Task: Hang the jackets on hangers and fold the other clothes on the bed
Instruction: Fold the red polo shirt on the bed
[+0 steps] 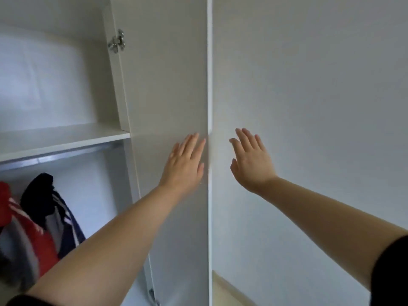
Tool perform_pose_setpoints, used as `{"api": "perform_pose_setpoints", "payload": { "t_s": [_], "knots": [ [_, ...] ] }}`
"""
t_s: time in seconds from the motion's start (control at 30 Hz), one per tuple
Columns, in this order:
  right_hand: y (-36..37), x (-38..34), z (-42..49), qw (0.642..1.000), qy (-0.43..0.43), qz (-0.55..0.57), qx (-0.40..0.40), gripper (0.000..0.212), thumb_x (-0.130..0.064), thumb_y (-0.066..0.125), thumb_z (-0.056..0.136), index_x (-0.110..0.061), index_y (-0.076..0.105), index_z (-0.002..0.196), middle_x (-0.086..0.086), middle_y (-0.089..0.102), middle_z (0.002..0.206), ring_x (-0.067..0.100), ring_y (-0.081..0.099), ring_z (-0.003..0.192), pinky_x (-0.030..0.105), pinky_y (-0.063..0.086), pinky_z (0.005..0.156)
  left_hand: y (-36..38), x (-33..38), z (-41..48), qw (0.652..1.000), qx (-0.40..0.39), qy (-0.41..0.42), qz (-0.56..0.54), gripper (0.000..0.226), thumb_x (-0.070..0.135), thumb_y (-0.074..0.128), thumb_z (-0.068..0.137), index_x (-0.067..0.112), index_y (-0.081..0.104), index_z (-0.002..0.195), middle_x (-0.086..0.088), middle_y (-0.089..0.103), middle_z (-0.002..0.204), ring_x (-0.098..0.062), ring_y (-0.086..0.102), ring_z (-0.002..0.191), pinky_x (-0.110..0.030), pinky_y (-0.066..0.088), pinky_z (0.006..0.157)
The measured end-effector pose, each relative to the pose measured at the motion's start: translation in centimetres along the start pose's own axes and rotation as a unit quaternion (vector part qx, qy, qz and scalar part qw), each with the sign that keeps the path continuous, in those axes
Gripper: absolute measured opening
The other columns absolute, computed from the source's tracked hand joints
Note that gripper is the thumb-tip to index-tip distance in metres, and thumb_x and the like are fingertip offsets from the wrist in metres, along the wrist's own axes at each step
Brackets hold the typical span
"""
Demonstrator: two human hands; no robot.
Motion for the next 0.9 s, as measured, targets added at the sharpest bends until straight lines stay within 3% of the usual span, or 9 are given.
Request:
{"api": "perform_pose_setpoints", "payload": {
  "t_s": [0.23, 0.63, 0.9],
  "knots": [
    [-3.0, 15.5, -11.3, 0.995, 0.079, -0.049, -0.033, 0.054, -0.023, 0.043, 0.094, -0.006, 0.032, 0.144, 0.015, 0.020, 0.157, 0.030, 0.012, 0.146, 0.044, 0.006, 0.118, 4.2, 19.5, 2.8, 0.995, -0.008, 0.071, -0.066, 0.059, 0.029, 0.039, 0.097, 0.012, 0.020, 0.151, -0.008, 0.014, 0.159, -0.025, 0.014, 0.146, -0.044, 0.015, 0.116],
    [-2.9, 41.8, -24.2, 0.961, 0.222, -0.139, -0.086, 0.059, -0.021, 0.045, 0.091, -0.005, 0.028, 0.145, 0.016, 0.014, 0.158, 0.031, 0.008, 0.147, 0.045, 0.005, 0.119, 13.7, 48.9, 12.6, 0.959, -0.031, 0.191, -0.207, 0.061, 0.027, 0.039, 0.099, 0.013, 0.013, 0.152, -0.007, 0.004, 0.160, -0.023, 0.003, 0.147, -0.042, 0.008, 0.118],
    [-8.3, 56.7, -34.1, 0.946, 0.257, -0.186, -0.062, 0.061, -0.013, 0.056, 0.082, 0.000, 0.038, 0.140, 0.022, 0.027, 0.153, 0.037, 0.021, 0.143, 0.047, 0.012, 0.116, 16.7, 66.6, 14.0, 0.922, -0.005, 0.266, -0.281, 0.066, 0.017, 0.049, 0.093, 0.010, 0.018, 0.151, -0.013, 0.012, 0.159, -0.028, 0.009, 0.147, -0.046, 0.009, 0.117]
  ]
}}
Point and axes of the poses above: each hand's wrist, its own z-axis towards the middle knuckle, its own y-axis out of the palm, x = y × z, the point moved 5 cm from there along z, towards the middle knuckle
